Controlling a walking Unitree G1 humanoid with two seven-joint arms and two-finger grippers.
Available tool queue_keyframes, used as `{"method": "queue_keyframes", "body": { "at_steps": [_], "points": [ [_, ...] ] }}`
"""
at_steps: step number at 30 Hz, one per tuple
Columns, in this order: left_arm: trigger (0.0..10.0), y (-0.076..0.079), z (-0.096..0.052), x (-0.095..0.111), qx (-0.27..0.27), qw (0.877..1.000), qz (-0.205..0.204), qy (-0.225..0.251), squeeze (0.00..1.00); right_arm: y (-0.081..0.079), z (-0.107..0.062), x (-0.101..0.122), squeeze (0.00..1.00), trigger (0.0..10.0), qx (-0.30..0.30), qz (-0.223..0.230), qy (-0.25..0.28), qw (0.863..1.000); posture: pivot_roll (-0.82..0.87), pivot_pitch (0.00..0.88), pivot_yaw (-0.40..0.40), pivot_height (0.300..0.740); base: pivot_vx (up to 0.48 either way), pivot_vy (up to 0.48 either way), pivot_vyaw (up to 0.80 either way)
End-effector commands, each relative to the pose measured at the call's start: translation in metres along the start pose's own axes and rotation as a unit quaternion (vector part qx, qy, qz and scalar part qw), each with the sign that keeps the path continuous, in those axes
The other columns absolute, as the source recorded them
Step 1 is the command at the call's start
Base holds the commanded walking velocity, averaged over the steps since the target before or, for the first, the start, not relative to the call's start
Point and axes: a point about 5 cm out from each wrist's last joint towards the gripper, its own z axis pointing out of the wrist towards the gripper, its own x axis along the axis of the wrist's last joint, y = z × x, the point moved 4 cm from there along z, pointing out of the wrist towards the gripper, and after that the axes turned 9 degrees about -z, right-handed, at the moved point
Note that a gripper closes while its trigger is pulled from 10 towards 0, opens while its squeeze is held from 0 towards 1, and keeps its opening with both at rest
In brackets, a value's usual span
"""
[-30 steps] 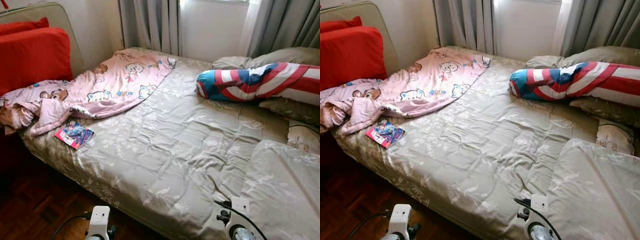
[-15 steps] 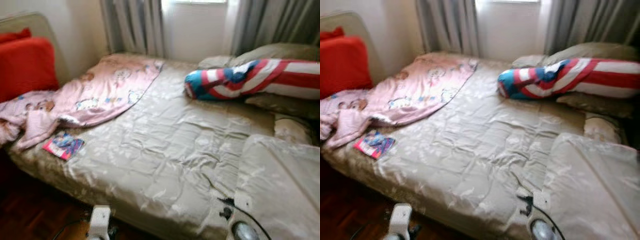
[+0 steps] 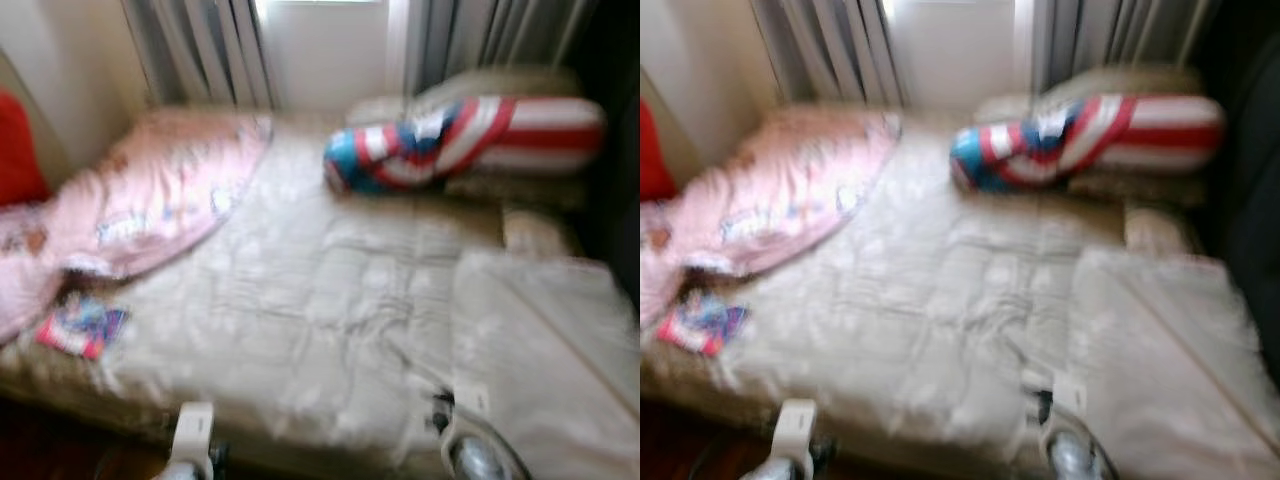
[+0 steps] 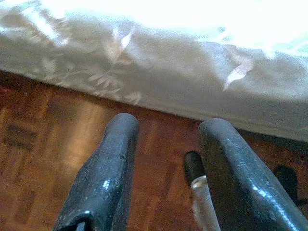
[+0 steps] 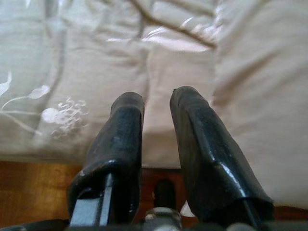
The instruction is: Clean up the room
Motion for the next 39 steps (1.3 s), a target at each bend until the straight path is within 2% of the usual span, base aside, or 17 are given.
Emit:
{"method": "queue_keyframes", "body": {
  "at_steps": [1,22,39],
  "points": [
    [10.0,-0.003,-0.001,-0.005,0.002,1.000,0.008,-0.011,0.00,0.002,-0.001,-0.004,0.00,10.0,-0.005,0.004,-0.009,1.000,0.00,0.000,0.051,0.740,0.000,0.307,0.00],
    [10.0,-0.002,-0.001,-0.005,0.002,1.000,0.007,-0.010,0.00,0.006,-0.003,-0.017,0.00,10.0,-0.006,0.004,-0.028,1.000,0.00,0.000,0.047,0.740,0.000,0.308,0.00],
    [10.0,-0.002,-0.001,-0.003,0.003,1.000,0.006,-0.009,0.00,0.007,-0.004,-0.019,0.00,10.0,-0.009,0.008,-0.030,0.999,-0.01,0.000,0.049,0.740,0.000,0.332,0.00]
  ]
}}
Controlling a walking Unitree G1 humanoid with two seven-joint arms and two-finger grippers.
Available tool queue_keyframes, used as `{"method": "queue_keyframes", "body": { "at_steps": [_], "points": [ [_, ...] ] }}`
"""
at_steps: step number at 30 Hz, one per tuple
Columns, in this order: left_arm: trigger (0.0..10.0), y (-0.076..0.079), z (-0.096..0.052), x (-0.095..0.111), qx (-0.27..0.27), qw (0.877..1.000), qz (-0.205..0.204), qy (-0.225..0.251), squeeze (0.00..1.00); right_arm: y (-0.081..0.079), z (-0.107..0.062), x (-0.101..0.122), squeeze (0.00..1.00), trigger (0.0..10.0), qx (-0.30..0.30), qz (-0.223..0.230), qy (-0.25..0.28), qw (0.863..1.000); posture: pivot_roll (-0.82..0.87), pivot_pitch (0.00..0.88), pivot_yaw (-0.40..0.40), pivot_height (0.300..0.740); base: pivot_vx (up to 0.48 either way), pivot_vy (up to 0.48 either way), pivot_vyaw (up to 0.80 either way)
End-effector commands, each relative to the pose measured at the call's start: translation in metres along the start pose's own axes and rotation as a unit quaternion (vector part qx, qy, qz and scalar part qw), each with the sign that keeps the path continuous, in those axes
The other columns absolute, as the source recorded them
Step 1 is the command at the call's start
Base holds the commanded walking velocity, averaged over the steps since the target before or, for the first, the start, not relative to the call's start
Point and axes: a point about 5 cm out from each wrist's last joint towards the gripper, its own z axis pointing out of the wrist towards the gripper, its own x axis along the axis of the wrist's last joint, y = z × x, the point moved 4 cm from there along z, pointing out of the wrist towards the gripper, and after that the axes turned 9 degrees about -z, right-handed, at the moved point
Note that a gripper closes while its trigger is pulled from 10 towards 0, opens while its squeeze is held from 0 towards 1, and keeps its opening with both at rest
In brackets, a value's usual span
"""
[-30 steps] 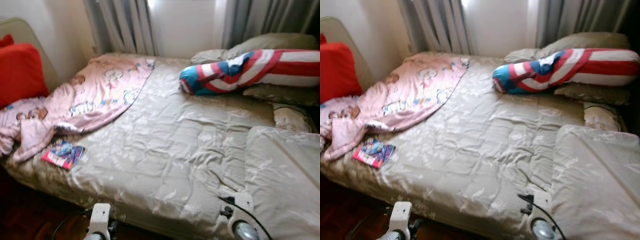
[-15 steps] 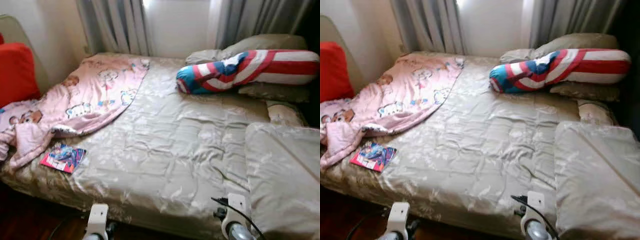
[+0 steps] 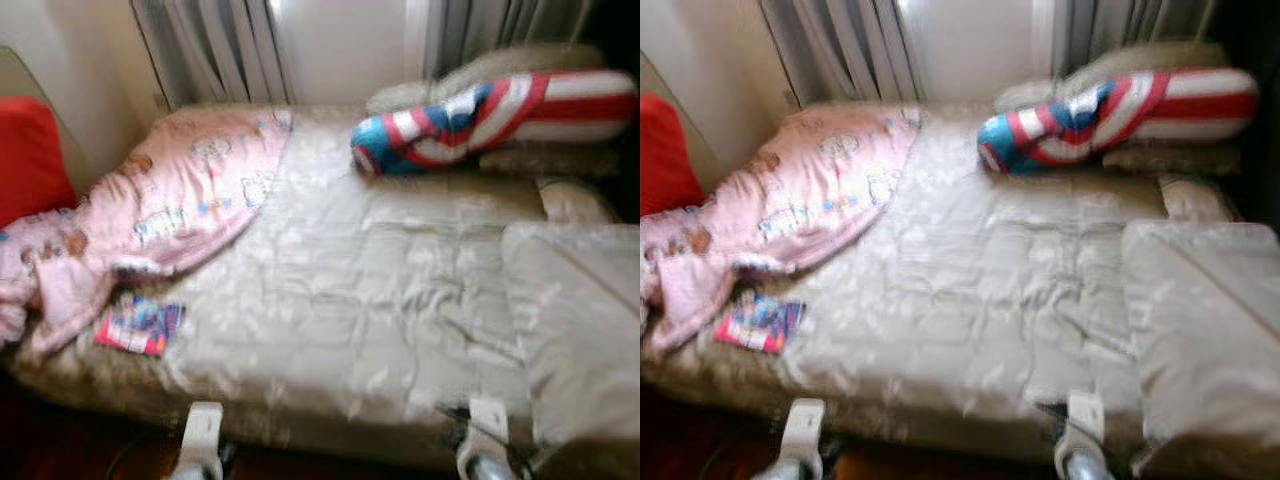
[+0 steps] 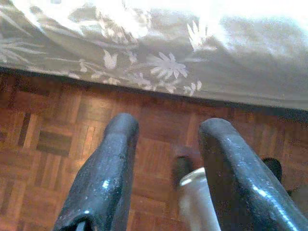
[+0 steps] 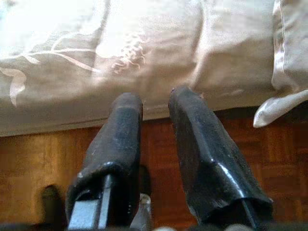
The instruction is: Clean up the room
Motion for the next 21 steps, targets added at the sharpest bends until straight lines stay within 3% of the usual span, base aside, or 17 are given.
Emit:
{"method": "queue_keyframes", "body": {
  "at_steps": [1,21],
  "points": [
    [10.0,-0.009,-0.003,-0.008,0.010,1.000,0.008,-0.014,0.00,-0.013,0.000,0.001,0.00,10.0,0.014,0.009,-0.001,1.000,-0.01,0.000,0.048,0.740,0.000,0.330,0.00],
    [10.0,-0.007,-0.002,-0.008,0.010,1.000,0.002,-0.015,0.00,-0.009,-0.003,-0.014,0.00,10.0,0.012,0.003,-0.020,1.000,-0.01,0.000,0.041,0.740,0.000,0.331,0.00]
  ]
}}
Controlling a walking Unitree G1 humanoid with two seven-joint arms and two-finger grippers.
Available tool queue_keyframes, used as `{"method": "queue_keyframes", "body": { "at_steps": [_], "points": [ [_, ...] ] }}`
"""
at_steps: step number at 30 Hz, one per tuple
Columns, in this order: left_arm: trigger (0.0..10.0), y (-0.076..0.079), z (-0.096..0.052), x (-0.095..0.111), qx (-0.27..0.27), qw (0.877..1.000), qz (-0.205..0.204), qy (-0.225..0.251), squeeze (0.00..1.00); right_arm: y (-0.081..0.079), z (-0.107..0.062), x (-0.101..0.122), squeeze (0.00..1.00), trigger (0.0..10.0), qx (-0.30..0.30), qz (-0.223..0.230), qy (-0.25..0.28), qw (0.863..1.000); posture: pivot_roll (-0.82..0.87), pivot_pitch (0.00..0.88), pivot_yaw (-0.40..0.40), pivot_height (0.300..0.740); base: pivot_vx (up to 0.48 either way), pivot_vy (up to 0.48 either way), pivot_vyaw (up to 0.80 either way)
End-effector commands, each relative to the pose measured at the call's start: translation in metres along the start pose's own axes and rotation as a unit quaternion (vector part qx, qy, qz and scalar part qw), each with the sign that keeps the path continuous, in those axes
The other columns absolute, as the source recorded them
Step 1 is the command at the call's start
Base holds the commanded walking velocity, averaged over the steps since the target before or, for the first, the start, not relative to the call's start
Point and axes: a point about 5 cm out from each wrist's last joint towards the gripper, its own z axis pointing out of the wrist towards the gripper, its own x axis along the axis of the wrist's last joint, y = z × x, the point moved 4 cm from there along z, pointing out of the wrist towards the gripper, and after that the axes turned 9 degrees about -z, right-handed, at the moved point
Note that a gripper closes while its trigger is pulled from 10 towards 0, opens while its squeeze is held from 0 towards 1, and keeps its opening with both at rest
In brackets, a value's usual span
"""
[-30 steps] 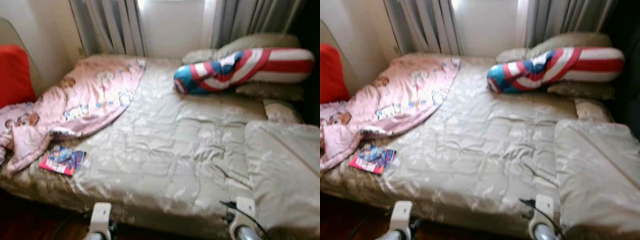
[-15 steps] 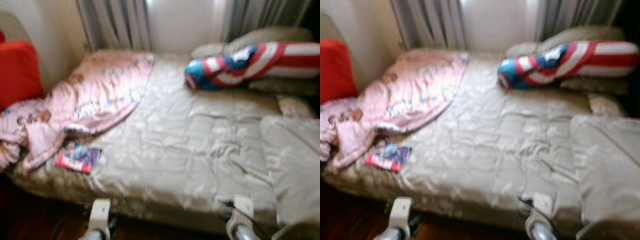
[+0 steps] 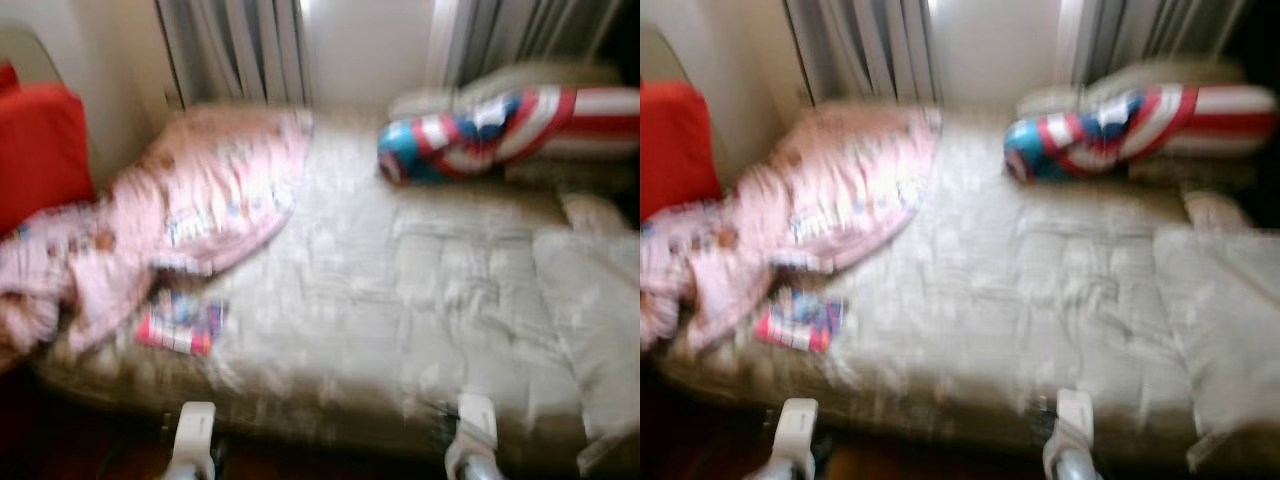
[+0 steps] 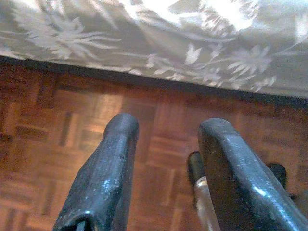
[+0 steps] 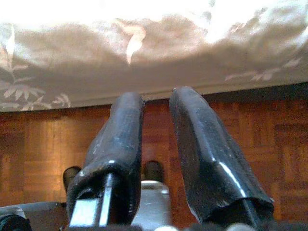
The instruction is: Clean up the room
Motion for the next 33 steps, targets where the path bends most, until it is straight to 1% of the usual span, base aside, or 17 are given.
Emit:
{"method": "queue_keyframes", "body": {
  "at_steps": [1,33],
  "points": [
    [10.0,0.0027,0.0000,-0.0038,-0.002,1.000,0.002,-0.009,0.00,0.0061,-0.0011,-0.0066,0.00,10.0,-0.007,0.000,-0.011,1.000,-0.01,0.000,0.041,0.740,0.000,0.330,0.00],
    [10.0,0.0025,0.0000,-0.0034,0.000,1.000,0.002,-0.008,0.00,0.0062,-0.0027,-0.0157,0.00,10.0,0.000,-0.004,-0.024,1.000,-0.01,0.000,0.039,0.740,0.000,0.332,0.00]
  ]
}}
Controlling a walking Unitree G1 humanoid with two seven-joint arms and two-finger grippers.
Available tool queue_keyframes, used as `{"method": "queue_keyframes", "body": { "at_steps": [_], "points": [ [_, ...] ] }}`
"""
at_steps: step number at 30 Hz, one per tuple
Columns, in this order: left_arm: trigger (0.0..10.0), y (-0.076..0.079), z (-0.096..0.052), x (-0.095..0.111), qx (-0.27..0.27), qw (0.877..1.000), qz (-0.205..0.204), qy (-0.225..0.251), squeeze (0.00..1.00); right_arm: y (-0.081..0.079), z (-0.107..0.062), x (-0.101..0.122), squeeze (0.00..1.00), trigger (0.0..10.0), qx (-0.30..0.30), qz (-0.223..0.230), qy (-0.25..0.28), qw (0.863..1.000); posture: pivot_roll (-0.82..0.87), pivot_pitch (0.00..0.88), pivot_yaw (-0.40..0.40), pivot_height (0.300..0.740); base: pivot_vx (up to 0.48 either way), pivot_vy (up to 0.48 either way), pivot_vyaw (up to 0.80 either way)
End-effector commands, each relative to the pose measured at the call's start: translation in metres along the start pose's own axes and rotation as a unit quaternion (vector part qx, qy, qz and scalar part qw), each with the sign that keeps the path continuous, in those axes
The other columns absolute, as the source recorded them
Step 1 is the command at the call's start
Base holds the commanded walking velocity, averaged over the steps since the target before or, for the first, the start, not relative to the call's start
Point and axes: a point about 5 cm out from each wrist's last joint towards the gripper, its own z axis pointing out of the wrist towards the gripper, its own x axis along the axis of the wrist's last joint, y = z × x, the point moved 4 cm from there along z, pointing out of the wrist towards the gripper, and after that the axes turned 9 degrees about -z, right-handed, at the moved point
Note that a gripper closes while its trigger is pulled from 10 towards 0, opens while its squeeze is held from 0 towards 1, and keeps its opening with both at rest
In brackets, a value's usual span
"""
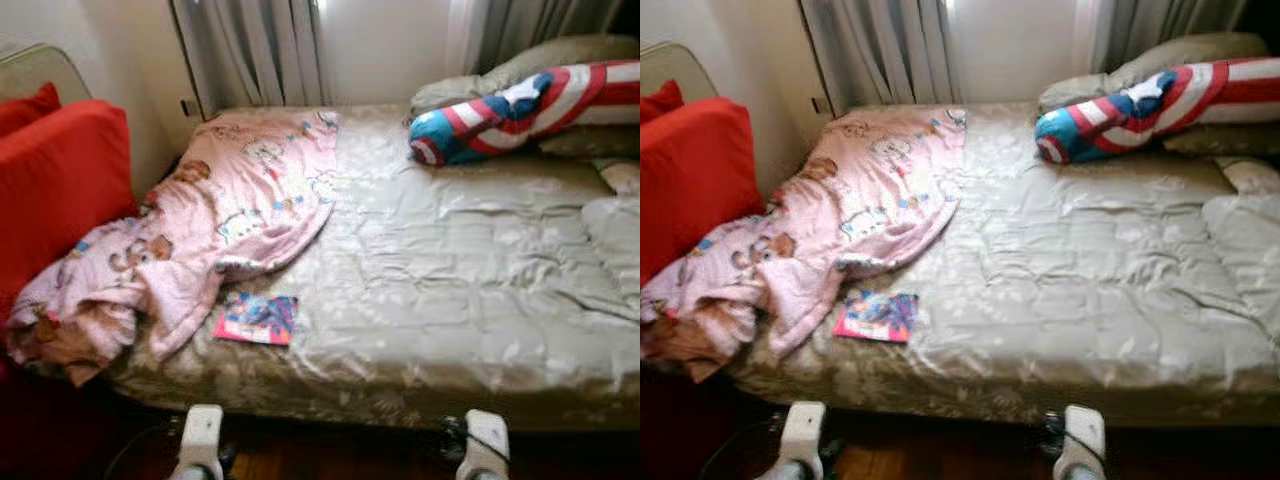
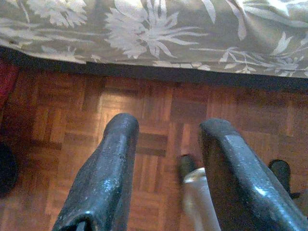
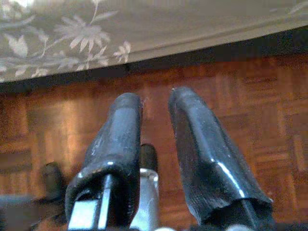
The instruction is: Clean up the room
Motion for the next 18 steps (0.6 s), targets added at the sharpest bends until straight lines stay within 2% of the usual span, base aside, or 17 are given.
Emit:
{"method": "queue_keyframes", "body": {
  "at_steps": [1,18],
  "points": [
    [10.0,-0.0081,-0.0014,-0.0029,0.010,1.000,0.006,-0.008,0.00,-0.0112,0.0002,0.0022,0.00,10.0,0.014,-0.001,0.001,1.000,-0.01,0.000,0.039,0.740,0.000,0.330,0.00],
    [10.0,-0.0070,-0.0013,-0.0033,0.010,1.000,0.005,-0.007,0.00,-0.0125,0.0006,0.0042,0.00,10.0,0.019,-0.008,0.003,1.000,-0.01,0.000,0.032,0.740,0.000,0.331,0.00]
  ]
}}
